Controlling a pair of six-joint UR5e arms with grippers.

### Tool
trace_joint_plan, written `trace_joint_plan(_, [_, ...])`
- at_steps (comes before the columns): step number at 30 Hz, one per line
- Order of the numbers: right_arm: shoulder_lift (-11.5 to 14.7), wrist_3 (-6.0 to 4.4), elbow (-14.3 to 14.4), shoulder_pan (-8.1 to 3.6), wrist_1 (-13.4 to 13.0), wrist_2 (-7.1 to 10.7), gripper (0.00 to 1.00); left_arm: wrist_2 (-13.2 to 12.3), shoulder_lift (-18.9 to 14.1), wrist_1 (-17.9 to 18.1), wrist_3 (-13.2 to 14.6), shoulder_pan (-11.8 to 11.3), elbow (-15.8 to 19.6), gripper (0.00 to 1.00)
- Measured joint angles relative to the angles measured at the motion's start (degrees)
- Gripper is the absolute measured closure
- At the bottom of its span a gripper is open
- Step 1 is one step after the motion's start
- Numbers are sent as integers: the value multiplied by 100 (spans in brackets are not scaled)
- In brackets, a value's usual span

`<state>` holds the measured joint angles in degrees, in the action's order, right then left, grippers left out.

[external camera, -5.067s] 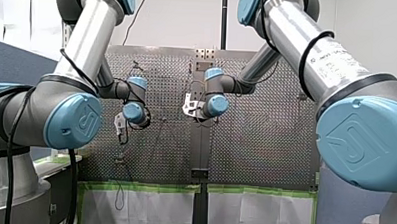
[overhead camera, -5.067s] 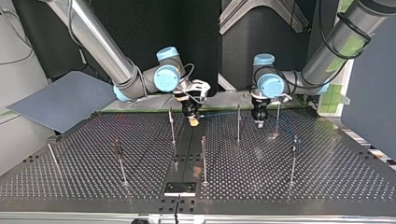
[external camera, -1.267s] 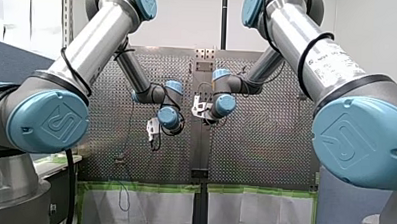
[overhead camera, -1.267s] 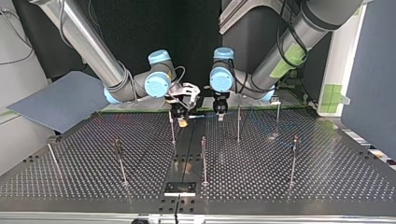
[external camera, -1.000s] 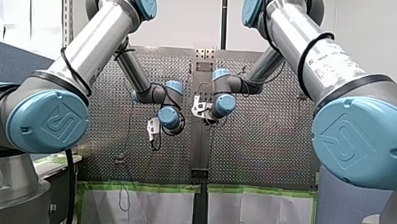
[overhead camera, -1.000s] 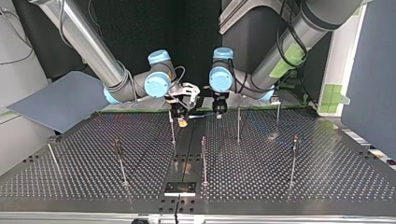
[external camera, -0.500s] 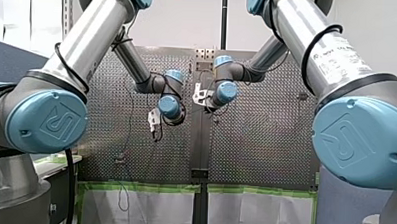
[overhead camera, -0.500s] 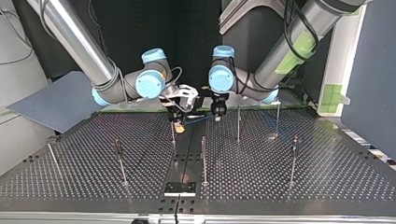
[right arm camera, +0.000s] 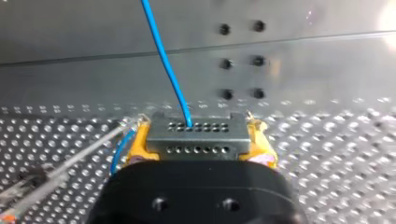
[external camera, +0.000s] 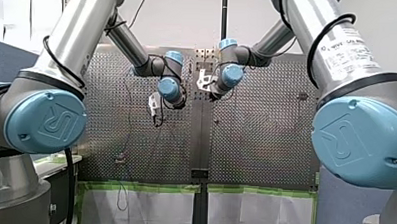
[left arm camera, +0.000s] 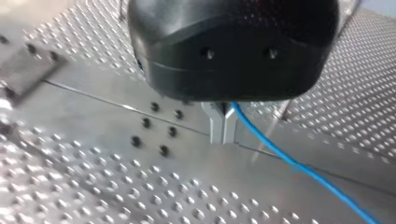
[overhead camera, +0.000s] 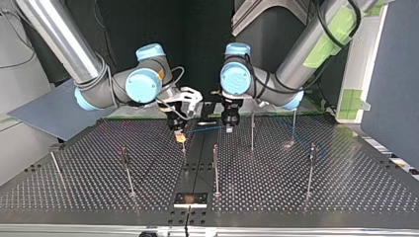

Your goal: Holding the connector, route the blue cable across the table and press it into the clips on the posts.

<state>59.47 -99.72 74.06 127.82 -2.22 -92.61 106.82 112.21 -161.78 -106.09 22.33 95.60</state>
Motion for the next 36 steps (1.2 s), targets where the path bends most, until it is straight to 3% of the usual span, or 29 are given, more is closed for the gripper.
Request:
trace_joint_plan(12, [634,28,8,-7,272,8,100,1,-564,-167,10,79,-1,98])
trace_joint_plan(24, [1244,30,8,-9,342,63,100,-5,-1151,-157,5,46,-6,98])
trace_joint_plan(33, [1606,22,8,-55,336,111,100,-121,-1547,20,-3,33,-8,98])
trace_joint_plan(36, [1607,20,8,-73,336,118,100,-198,-1570,45,-11,12,-8,98])
